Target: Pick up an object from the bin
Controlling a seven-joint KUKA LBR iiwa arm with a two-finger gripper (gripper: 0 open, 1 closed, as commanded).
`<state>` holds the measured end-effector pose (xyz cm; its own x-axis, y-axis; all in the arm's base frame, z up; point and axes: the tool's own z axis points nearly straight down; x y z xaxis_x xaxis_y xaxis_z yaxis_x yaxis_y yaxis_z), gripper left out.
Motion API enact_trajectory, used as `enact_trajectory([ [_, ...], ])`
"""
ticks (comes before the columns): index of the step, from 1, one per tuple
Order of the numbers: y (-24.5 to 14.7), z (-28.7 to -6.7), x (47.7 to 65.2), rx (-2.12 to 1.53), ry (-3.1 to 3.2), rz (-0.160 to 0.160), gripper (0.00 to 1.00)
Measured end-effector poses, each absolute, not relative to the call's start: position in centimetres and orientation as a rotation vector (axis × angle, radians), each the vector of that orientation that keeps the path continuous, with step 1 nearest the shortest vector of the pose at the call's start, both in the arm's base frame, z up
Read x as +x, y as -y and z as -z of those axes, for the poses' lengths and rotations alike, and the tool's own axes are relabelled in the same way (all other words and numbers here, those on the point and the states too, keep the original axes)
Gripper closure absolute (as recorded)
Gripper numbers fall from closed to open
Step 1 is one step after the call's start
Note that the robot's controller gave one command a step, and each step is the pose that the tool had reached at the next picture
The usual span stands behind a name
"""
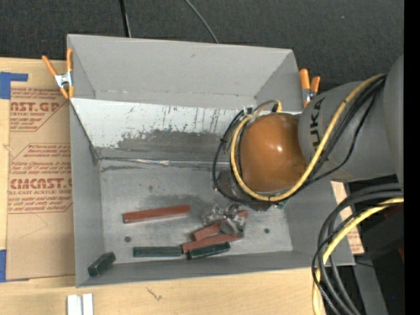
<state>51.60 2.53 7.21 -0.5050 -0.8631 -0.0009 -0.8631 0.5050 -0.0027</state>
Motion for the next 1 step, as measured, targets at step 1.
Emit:
enact_trajectory([
  [1,-3.28,-7.07,53.40,-1.629,-2.687,0.000,1.00],
])
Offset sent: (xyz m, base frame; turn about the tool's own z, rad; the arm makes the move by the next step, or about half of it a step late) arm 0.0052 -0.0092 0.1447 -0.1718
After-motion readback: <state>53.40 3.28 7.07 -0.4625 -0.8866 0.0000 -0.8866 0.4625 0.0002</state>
